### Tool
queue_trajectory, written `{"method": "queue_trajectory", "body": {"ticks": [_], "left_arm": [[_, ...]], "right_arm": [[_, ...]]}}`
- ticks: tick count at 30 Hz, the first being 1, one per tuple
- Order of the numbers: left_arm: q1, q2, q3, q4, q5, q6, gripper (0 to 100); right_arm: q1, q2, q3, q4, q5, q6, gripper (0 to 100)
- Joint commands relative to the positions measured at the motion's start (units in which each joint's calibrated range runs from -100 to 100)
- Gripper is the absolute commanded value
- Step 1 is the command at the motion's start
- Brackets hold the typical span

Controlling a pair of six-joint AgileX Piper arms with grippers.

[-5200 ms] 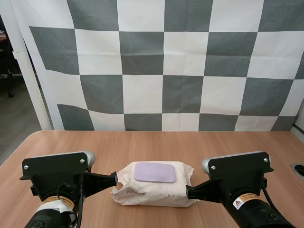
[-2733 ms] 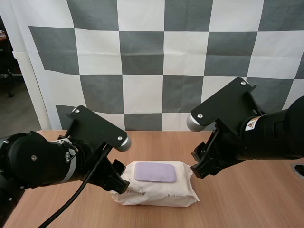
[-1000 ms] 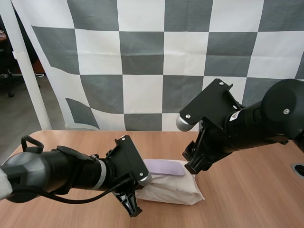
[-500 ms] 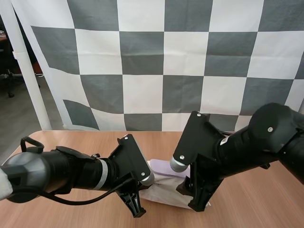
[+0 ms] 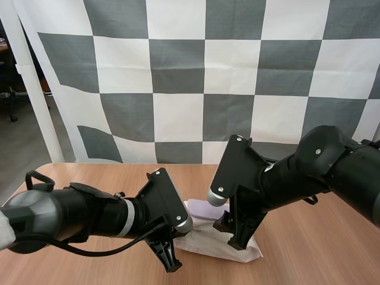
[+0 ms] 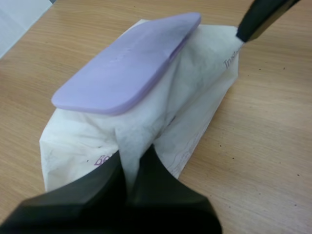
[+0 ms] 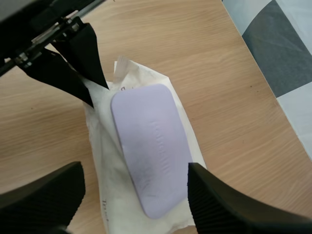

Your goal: Open the wet wipes lid

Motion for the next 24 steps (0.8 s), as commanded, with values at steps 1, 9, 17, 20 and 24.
{"method": "queue_trajectory", "body": {"ticks": [1,9,17,20,24], "left_arm": [[-0.02,-0.01,-0.02,0.18,0.05,0.83,0],[-0.02,-0.01,-0.02,0.18,0.05,0.83,0],[-0.02,-0.01,-0.02,0.18,0.05,0.83,0],[-0.02,-0.01,-0.02,0.16,0.21,0.83,0],[-0.02,-0.01,-0.02,0.33,0.18,0.83,0]], "right_arm": [[0.0,2.39,0.03,-0.05,-2.42,-0.33,100],[0.0,7.89,0.03,3.15,-6.31,-3.08,100],[0.0,12.52,0.03,3.45,-7.15,-3.19,98],[0.0,12.52,0.03,3.45,-7.32,-3.19,78],[0.0,12.52,0.03,3.45,-7.16,-1.65,41]]}}
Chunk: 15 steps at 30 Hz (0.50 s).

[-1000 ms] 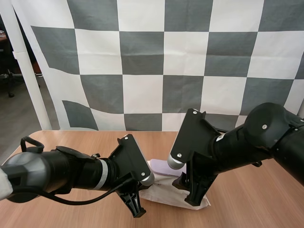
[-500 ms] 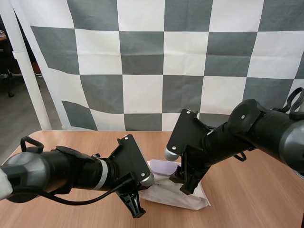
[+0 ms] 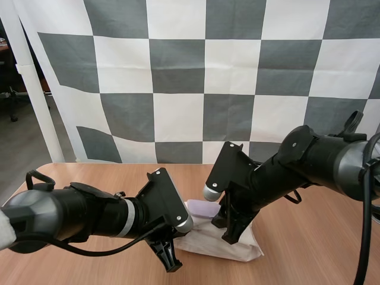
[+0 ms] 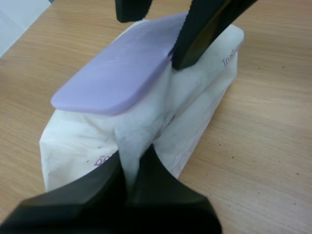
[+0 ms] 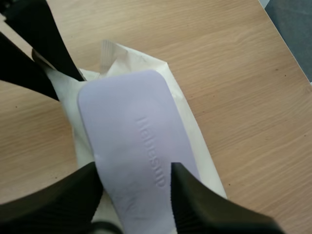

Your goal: Open the wet wipes lid

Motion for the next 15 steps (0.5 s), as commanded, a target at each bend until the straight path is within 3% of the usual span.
{"method": "queue_trajectory", "body": {"ticks": [1,4,11,15], "left_arm": [[-0.02,-0.01,-0.02,0.24,0.03,0.83,0],[-0.02,-0.01,-0.02,0.31,0.03,0.83,0],[-0.02,-0.01,-0.02,0.43,-0.22,0.83,0],[-0.02,-0.01,-0.02,0.43,-0.22,0.83,0]], "right_arm": [[0.0,-0.04,0.03,-0.04,-0.2,0.86,33],[0.0,-0.18,0.03,-0.04,0.81,1.43,22],[0.0,-0.18,-2.43,-0.04,6.49,2.23,21],[0.0,-0.18,-3.04,-0.04,6.68,2.23,5]]}}
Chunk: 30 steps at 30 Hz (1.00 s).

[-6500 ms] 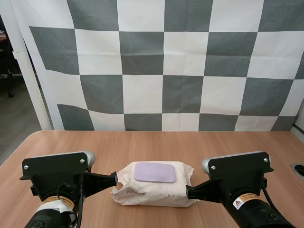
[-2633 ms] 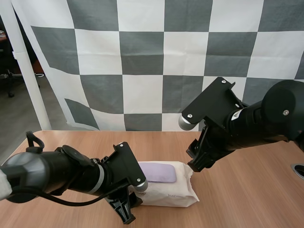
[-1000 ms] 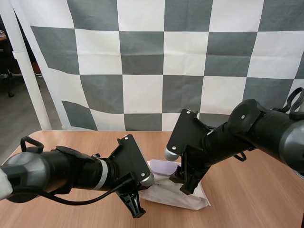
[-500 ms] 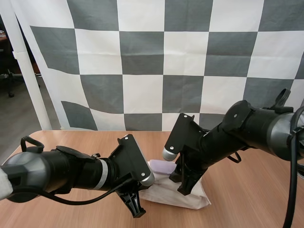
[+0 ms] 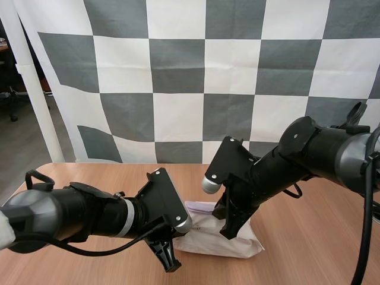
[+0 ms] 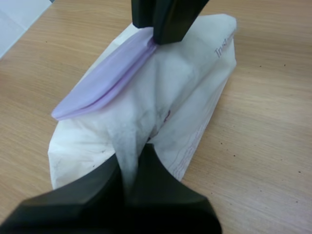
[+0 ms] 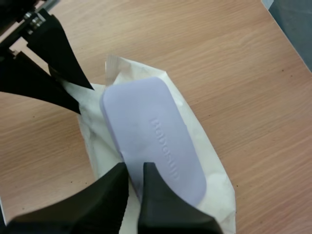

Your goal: Open the wet wipes lid

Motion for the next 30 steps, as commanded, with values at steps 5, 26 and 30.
{"method": "queue_trajectory", "body": {"ticks": [5,26,30], "left_arm": [[-0.02,-0.01,-0.02,-0.09,0.08,0.83,0],[-0.02,-0.01,-0.02,0.89,0.08,0.83,0],[-0.02,-0.01,-0.02,0.89,0.08,0.83,0]], "right_arm": [[0.0,-0.06,-0.12,1.51,-1.58,-1.46,0],[0.0,10.84,-0.38,11.06,-24.88,-11.34,0],[0.0,14.77,-0.38,13.67,-27.19,-13.95,0]]}}
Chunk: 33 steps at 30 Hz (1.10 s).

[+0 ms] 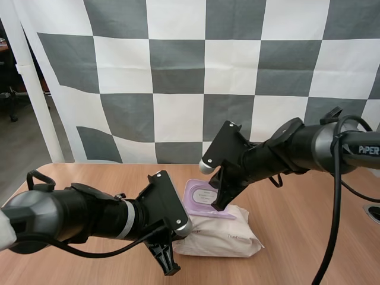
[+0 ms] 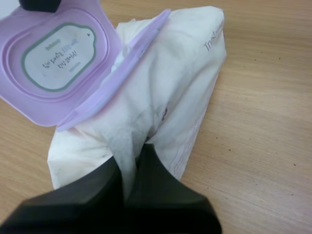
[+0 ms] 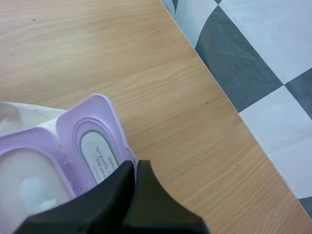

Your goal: Open the wet wipes lid

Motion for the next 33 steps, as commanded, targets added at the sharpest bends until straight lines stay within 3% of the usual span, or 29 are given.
{"method": "queue_trajectory", "body": {"ticks": [1,21,27,33], "left_arm": [[-0.02,-0.01,-0.02,0.03,-0.41,0.83,0],[-0.02,-0.01,-0.02,0.03,-2.83,0.5,0],[-0.02,-0.01,-0.02,0.03,-3.59,0.04,0],[-0.02,-0.01,-0.02,0.03,-4.4,0.04,0]], "right_arm": [[0.0,2.28,0.2,0.48,0.57,-1.05,0],[0.0,11.77,0.2,1.64,3.96,-1.99,0],[0.0,1.61,0.03,1.4,2.73,-0.19,0],[0.0,-13.15,-4.81,-11.14,8.79,13.47,0]]}}
